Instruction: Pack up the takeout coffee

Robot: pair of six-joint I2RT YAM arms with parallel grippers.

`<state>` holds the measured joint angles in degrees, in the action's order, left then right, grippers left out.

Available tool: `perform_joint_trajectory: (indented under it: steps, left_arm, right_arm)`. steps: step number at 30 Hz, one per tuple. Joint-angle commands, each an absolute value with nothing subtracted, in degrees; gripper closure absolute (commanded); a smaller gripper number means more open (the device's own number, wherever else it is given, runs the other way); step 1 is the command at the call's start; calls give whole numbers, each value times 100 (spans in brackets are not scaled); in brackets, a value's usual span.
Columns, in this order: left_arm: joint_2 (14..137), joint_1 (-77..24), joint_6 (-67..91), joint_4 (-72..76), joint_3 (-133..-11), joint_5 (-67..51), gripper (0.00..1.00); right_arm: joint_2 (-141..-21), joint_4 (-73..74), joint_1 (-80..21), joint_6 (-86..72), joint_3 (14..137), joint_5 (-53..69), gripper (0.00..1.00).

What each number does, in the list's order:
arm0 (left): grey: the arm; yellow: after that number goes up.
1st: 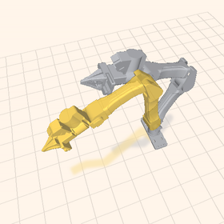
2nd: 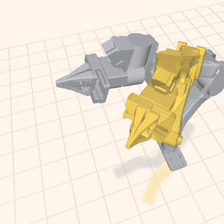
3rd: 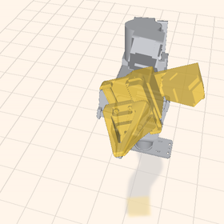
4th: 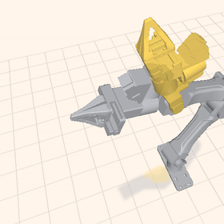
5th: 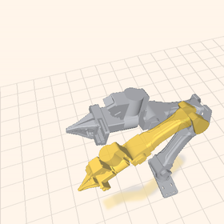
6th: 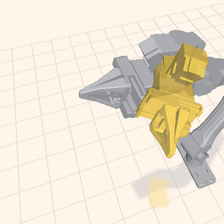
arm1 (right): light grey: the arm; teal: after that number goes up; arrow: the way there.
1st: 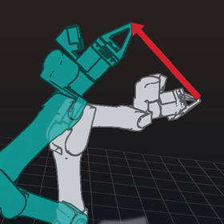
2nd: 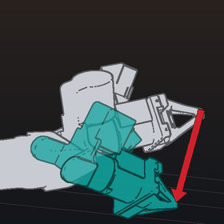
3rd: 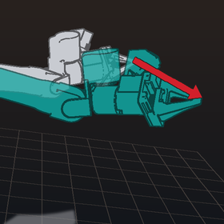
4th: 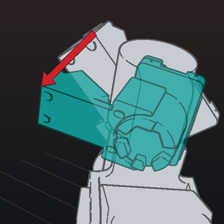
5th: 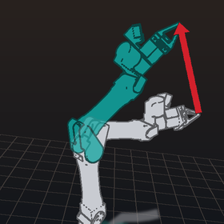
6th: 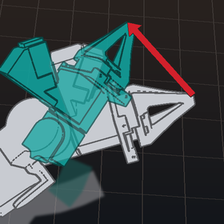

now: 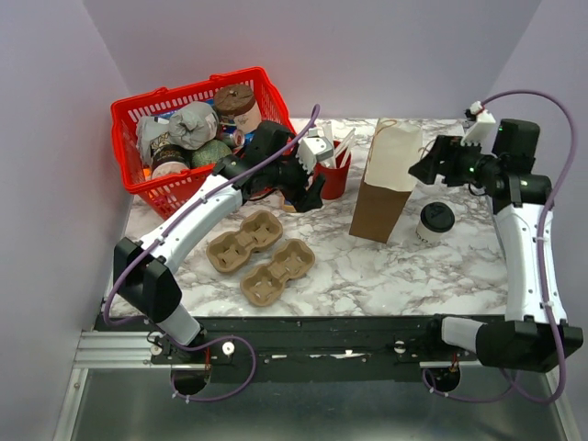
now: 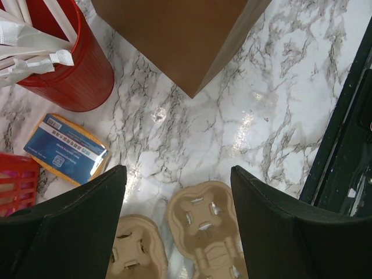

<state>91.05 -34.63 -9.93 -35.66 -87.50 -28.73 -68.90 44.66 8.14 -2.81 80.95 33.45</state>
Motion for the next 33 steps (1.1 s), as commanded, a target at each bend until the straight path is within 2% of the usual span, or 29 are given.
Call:
perform_joint_trajectory:
  steps: [1, 8, 11, 16, 26, 29, 30, 33]
  left_arm:
    - [8912, -3480, -940, -3419, -8728, -2918, 20]
    - [8816, -3480, -976, -3445, -8631, -2856, 20]
    - [8745, -3480, -1019, -3472, -8578, -2822, 20]
    - [8692, -3480, -1090, -3489, -8508, -2777, 19]
    - [8605, -3480, -1370, -3796, -8376, -2786, 19]
    - [8482, -3480, -1834, -4068, -8122, -2602, 18]
    - [8412, -3472, -1967, -4174, -7991, -2558, 17]
    - [8324, -3480, -2530, -4657, -7692, -2356, 16]
  right_arm:
    - [-7294, 4378, 326, -597, 7989, 2814, 11]
    - [-7830, 4254, 132, -1063, 8367, 2136, 14]
    - [-7954, 4245, 132, -1142, 8455, 2022, 19]
    - [-8024, 4245, 141, -1151, 8385, 1951, 45]
    - [-7761, 4289, 79, -634, 8350, 2346, 75]
    - [-7612, 4499, 62, -195, 8411, 2461, 91]
    - [-7481, 4552, 53, -89, 8385, 2470, 100]
    - [-7295, 4719, 9, 595, 8174, 2829, 100]
